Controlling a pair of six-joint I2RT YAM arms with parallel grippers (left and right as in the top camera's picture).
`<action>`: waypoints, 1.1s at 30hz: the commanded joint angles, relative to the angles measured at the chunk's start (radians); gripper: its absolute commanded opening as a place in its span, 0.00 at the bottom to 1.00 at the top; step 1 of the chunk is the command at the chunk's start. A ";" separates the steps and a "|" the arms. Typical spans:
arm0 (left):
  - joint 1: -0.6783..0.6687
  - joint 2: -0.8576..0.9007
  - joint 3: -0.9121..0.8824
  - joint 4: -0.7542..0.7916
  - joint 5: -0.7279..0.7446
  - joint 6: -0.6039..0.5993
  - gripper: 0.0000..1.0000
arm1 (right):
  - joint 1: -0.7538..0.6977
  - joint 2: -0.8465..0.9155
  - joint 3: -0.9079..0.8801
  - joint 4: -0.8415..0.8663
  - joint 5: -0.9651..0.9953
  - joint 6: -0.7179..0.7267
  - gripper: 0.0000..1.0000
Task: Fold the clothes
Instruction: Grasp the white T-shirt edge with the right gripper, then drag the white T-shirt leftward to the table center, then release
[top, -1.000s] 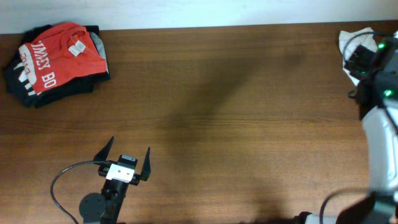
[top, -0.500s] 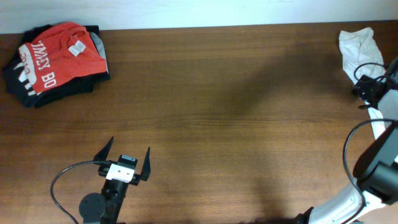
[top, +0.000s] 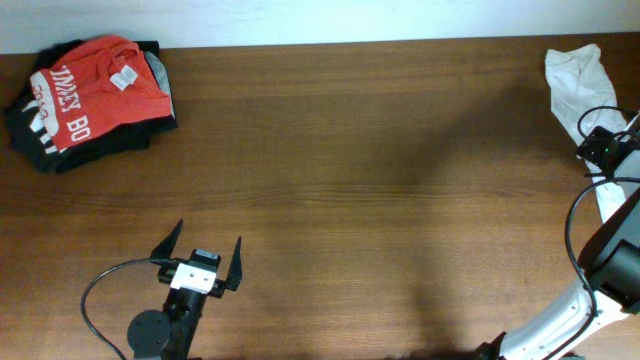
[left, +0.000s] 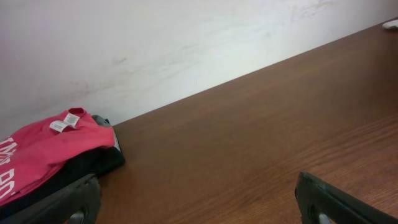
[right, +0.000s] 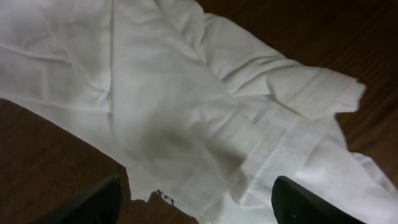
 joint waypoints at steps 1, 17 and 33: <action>0.007 -0.005 -0.006 -0.002 -0.003 0.004 0.99 | 0.001 0.036 0.019 0.018 -0.026 0.003 0.79; 0.007 -0.005 -0.006 -0.002 -0.003 0.004 0.99 | 0.001 0.079 0.025 0.039 0.011 0.003 0.40; 0.007 -0.005 -0.006 -0.002 -0.003 0.004 0.99 | 0.024 0.034 0.286 -0.285 -0.190 0.007 0.04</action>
